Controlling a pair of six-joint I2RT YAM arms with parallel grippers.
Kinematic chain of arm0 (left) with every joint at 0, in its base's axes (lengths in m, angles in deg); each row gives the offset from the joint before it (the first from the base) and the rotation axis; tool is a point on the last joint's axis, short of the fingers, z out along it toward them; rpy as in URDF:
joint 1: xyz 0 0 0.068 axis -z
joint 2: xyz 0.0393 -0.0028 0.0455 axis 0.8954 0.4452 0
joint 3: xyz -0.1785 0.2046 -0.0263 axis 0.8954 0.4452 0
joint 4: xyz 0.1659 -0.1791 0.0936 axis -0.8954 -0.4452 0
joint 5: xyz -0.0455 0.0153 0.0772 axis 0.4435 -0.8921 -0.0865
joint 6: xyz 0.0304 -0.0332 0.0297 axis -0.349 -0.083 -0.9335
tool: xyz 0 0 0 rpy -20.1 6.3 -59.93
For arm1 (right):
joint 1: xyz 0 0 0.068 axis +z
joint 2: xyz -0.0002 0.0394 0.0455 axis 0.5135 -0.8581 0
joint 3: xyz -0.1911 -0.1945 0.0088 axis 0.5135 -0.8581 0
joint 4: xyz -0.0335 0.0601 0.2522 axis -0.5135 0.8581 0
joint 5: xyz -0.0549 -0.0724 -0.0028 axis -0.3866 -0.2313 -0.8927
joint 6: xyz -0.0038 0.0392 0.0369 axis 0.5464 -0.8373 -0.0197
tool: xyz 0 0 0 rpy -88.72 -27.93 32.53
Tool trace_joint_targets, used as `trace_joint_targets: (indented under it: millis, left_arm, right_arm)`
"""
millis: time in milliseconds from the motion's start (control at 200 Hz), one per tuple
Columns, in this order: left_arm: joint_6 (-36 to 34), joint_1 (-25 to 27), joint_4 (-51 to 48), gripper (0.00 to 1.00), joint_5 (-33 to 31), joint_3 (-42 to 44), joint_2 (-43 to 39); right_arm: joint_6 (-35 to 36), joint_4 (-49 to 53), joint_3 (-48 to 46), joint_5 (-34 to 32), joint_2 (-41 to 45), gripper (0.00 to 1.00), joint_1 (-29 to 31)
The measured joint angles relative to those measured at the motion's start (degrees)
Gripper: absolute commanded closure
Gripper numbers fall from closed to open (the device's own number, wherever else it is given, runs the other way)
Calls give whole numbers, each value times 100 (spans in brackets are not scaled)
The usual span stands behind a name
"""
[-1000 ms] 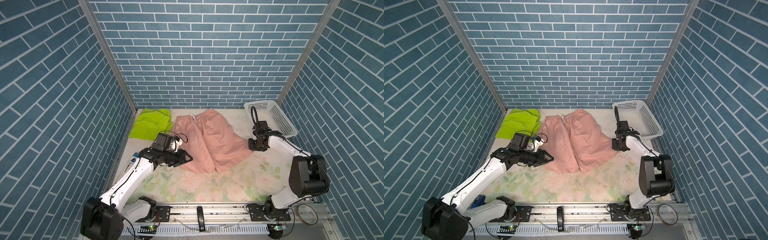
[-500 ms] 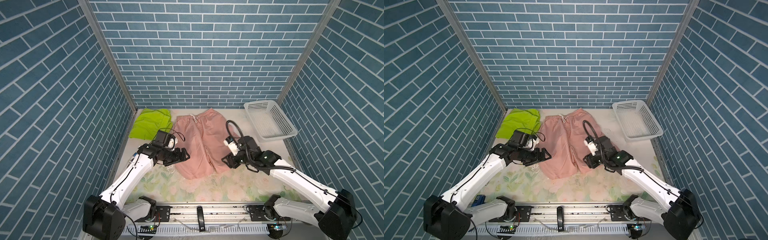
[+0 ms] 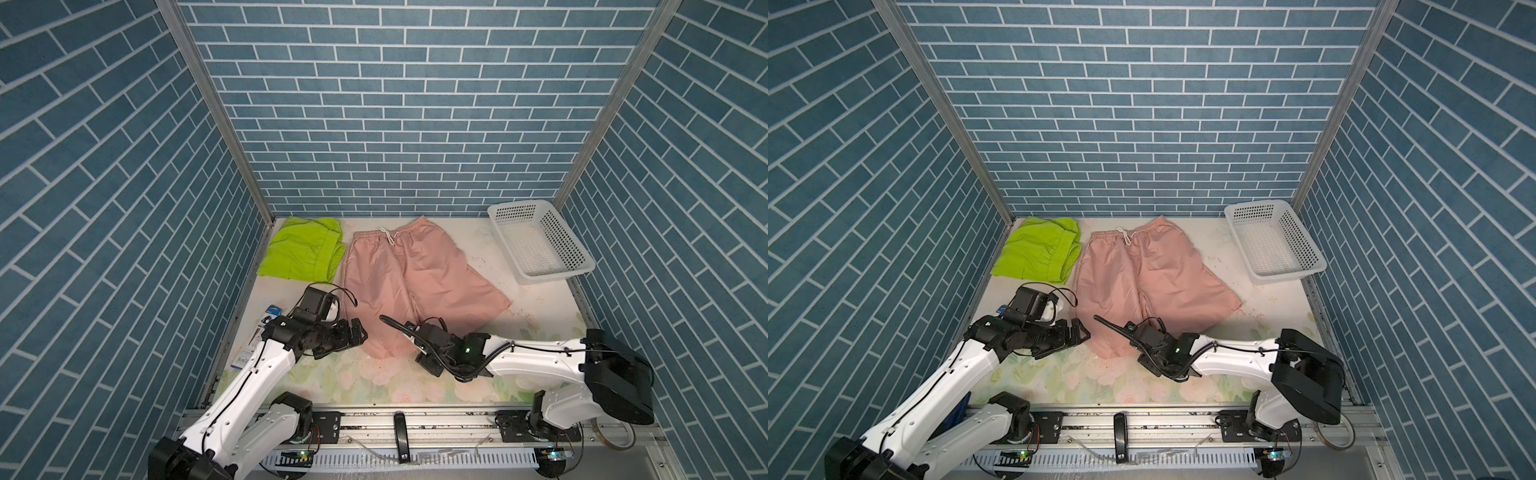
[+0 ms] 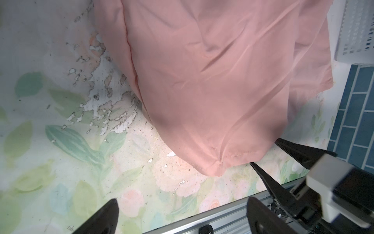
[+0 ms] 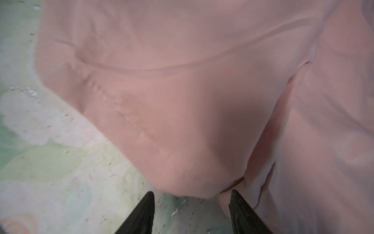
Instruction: Fold and stack the shorts
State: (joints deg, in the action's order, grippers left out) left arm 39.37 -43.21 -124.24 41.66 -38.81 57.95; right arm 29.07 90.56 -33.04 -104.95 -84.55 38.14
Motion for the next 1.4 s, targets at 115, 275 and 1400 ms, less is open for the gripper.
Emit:
trace_joint_targets:
  millis: [115,275,1400]
  left_arm:
    - [118,0,92,0,-37,74,-179]
    - [195,9,74,0,-166,291,-337]
    - [861,3460,1248,38,-4238,275,2090]
  right_arm:
    - [52,-120,151,-372,-173,92,9]
    - [7,162,756,-361,-160,100,-76]
    - [-1502,636,1821,2632,-286,100,-1633]
